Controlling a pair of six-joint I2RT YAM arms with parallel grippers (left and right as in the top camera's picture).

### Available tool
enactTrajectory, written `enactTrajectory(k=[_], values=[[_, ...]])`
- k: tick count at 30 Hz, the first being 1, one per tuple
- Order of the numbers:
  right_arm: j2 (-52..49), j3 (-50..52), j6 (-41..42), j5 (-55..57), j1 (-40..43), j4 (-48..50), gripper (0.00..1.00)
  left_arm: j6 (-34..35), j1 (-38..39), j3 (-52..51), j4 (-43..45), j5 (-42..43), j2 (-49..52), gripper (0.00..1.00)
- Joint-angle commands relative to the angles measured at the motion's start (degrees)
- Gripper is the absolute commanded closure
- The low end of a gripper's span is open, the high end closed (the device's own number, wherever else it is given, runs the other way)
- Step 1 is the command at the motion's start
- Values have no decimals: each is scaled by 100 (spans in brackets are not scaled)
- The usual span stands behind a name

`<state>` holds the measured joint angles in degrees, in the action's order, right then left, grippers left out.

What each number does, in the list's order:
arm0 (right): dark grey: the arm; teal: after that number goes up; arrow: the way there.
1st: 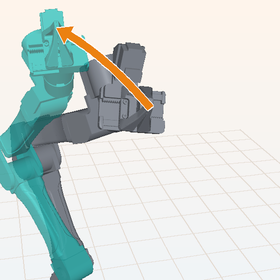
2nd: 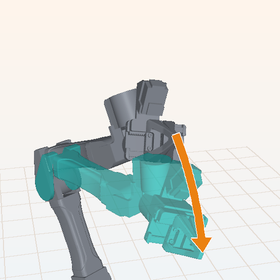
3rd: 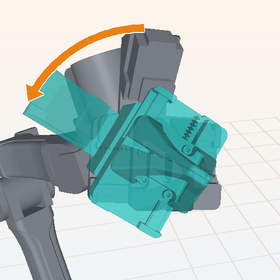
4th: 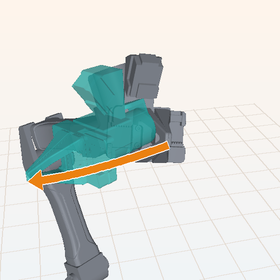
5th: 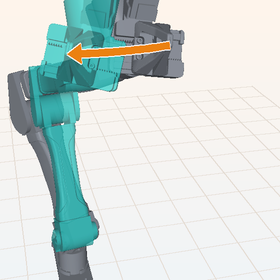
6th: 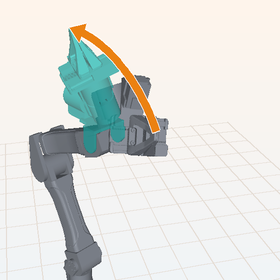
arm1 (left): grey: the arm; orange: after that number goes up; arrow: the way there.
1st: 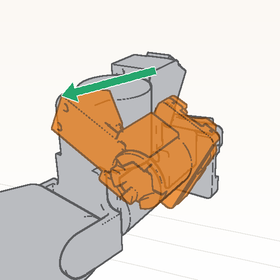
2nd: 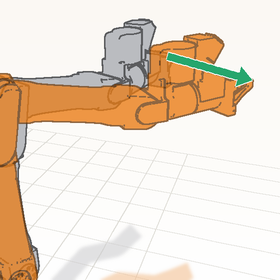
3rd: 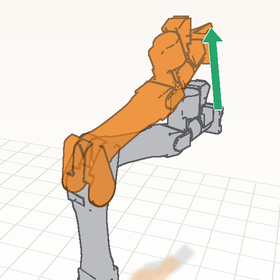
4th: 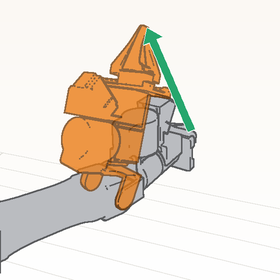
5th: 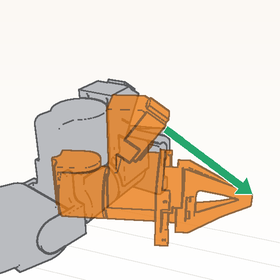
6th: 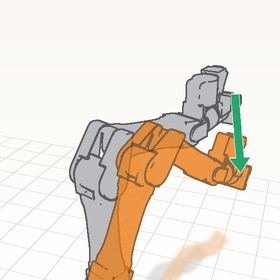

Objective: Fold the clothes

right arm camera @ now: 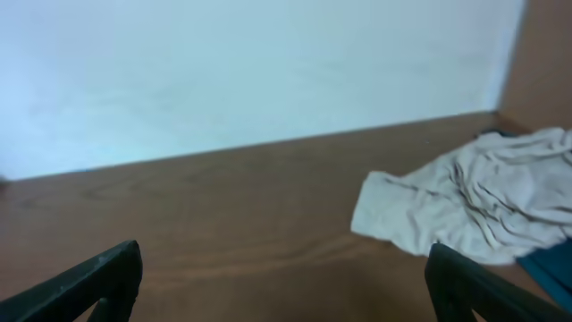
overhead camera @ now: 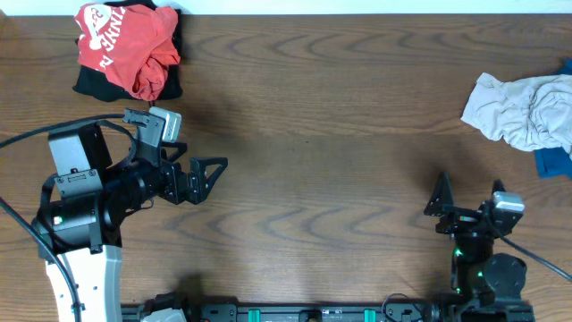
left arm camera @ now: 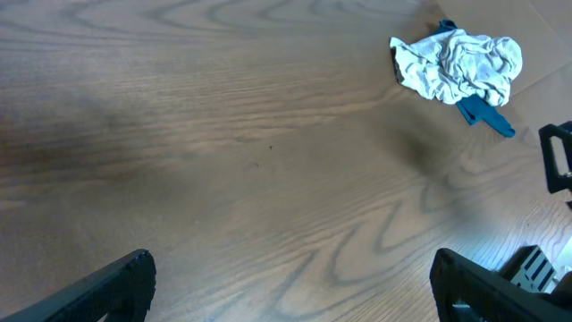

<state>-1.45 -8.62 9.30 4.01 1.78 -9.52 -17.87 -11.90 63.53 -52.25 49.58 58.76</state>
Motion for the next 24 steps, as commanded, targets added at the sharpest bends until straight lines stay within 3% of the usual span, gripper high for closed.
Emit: enactTrajectory(k=[1,13,18,24], values=[[114,229,-120,-155,44,212,1,-72,-13,4,4,74,7,2],[114,841,-122,-125,42,1362,1,-72,-13,4,4,74,7,2],[116,831,-127,-96,39,1298,1,-72,-13,4,4,74,7,2],[114,831,-212,-59,42,549,1,-72,-13,4,4,74,7,2]])
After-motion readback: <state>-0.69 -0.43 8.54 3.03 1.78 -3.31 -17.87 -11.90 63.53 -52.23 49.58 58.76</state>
